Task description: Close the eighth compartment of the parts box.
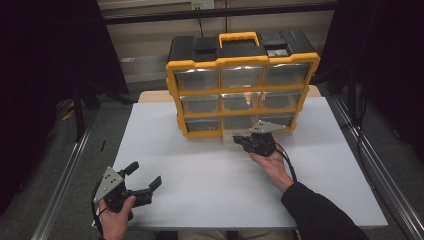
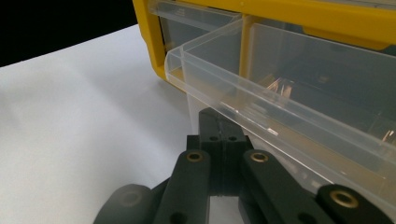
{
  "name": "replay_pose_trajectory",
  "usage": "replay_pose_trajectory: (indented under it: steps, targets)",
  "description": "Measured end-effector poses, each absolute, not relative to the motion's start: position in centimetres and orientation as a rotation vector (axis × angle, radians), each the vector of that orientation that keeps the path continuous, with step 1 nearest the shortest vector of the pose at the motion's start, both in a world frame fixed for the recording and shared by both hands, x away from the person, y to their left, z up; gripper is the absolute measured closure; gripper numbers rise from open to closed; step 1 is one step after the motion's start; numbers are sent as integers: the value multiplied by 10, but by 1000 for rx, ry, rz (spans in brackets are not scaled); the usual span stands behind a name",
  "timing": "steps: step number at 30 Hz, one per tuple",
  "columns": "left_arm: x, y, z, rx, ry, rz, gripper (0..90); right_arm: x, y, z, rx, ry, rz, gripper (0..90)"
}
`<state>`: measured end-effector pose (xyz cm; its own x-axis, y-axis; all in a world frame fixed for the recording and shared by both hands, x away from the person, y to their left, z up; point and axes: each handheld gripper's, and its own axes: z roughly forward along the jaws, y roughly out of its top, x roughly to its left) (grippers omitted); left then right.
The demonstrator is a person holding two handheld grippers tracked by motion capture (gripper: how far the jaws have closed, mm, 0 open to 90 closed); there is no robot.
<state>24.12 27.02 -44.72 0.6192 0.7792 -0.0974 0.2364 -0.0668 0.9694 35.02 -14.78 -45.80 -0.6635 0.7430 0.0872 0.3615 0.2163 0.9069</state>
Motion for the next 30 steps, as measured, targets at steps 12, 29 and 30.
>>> replay_pose_trajectory:
  steps: [12,29,30]
  targets:
    - [241,270,-447,1618,861,551,34,354,-149,-459,1039,2120,1425,900]
    - [241,271,-447,1621,856,556,34,362,-149,-458,1058,2101,1419,900]
    - [241,271,-447,1621,858,555,34,363,-149,-458,1060,2100,1419,900]
